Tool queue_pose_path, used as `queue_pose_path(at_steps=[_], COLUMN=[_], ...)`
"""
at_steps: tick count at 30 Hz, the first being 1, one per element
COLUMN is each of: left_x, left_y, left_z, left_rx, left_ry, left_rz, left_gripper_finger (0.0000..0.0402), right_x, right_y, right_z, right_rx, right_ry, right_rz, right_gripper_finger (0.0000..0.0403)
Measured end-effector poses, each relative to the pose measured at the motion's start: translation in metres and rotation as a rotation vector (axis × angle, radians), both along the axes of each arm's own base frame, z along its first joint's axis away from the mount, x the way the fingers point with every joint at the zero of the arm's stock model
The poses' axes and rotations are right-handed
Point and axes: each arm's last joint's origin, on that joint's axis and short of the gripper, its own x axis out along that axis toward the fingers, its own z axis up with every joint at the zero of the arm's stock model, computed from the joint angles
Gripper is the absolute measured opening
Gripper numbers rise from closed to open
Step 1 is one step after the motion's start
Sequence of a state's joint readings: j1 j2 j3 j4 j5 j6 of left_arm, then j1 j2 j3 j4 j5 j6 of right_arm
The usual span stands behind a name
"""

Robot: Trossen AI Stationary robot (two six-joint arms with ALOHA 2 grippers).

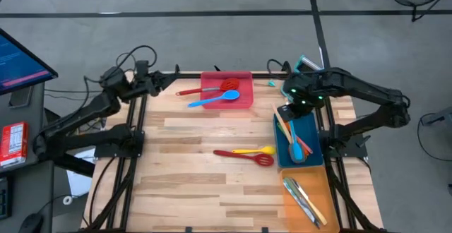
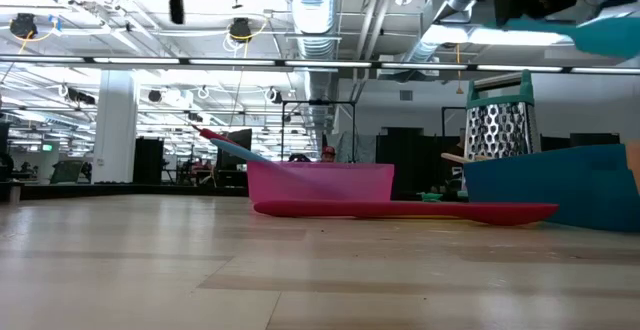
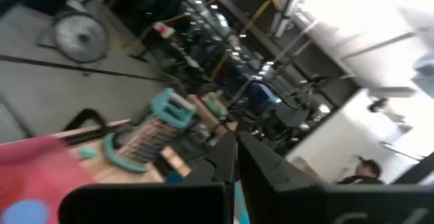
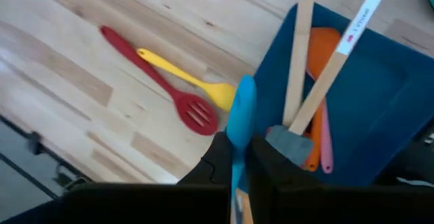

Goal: Pick & Place Kitchen Items
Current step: Put the blue spatula into the blue bin

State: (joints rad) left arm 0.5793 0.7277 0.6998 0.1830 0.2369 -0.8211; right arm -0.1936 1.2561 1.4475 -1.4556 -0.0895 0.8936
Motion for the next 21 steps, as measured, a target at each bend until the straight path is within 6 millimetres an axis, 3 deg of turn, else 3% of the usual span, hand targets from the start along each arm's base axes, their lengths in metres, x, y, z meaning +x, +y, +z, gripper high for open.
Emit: queue_pose_path(at_steps=[10, 14, 17, 21], left_x=[-0.03, -0.033, -0.033, -0.033], left_y=[-0.017, -0.019, -0.019, -0.019], left_z=[0.003, 0.005, 0.005, 0.005], left_rx=[0.01, 0.016, 0.018, 0.04], left_ry=[0.018, 0.006, 0.007, 0.018], left_rz=[0.092, 0.092, 0.083, 0.066], left_gripper_finger=[0.0001, 0.0001, 0.0002, 0.0002], right_x=[0.044, 0.044, 0.042, 0.025], right_y=[-0.019, -0.031, -0.036, -0.033], right_z=[-0.037, -0.041, -0.033, -0.025], right_rx=[0.034, 0.003, -0.093, -0.165], right_ry=[0.149, 0.168, 0.106, 0.075], right_rz=[0.182, 0.185, 0.172, 0.161], right_gripper_finger=[0.0012, 0.0012, 0.0012, 0.0012])
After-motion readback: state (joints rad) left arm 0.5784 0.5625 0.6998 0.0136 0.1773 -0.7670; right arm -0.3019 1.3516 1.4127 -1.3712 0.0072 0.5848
